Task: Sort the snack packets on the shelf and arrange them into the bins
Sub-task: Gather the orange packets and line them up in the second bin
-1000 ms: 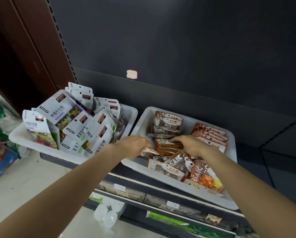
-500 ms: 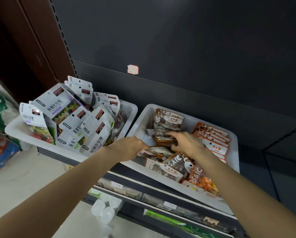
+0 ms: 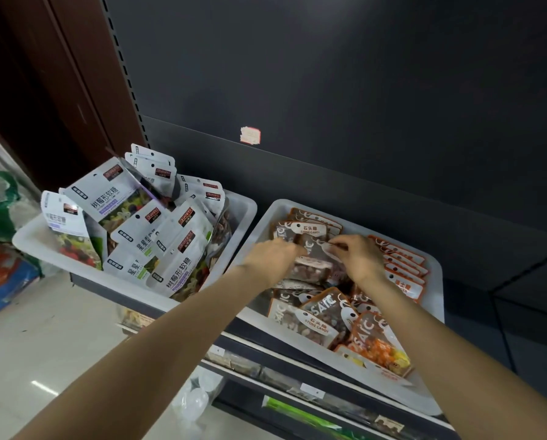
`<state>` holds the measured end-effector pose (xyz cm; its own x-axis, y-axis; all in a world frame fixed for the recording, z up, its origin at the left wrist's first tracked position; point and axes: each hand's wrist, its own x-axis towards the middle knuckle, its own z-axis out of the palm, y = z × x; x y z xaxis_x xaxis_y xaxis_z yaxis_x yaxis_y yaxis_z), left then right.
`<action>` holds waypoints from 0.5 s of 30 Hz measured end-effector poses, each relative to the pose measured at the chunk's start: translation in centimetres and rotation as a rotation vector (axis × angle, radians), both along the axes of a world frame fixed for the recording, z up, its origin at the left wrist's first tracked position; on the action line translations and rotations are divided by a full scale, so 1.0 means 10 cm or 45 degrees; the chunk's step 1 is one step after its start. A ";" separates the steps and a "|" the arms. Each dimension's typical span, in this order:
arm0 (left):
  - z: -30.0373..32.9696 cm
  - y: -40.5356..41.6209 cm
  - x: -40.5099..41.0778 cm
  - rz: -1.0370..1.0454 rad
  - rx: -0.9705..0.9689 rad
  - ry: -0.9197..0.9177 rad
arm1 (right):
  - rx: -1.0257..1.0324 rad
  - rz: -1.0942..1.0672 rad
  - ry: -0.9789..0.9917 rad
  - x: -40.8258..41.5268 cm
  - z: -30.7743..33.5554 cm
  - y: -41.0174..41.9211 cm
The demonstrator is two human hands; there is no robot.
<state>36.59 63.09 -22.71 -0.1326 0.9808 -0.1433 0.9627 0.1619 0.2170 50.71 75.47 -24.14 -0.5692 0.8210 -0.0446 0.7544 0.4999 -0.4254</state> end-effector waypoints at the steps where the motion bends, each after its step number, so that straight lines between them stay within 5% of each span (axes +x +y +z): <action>1: -0.04 0.06 0.05 -0.004 -0.011 -0.009 | -0.081 0.022 0.035 0.00 0.02 0.02; 7: -0.17 0.13 0.00 0.295 0.211 -0.513 | -0.447 0.116 0.070 0.05 0.14 -0.13; 12: -0.20 0.00 -0.09 0.372 0.432 -0.483 | -0.062 0.141 -0.225 0.06 0.04 -0.15; 15: -0.17 -0.13 -0.15 0.208 0.300 -0.545 | 0.002 0.092 -0.258 0.04 0.02 -0.15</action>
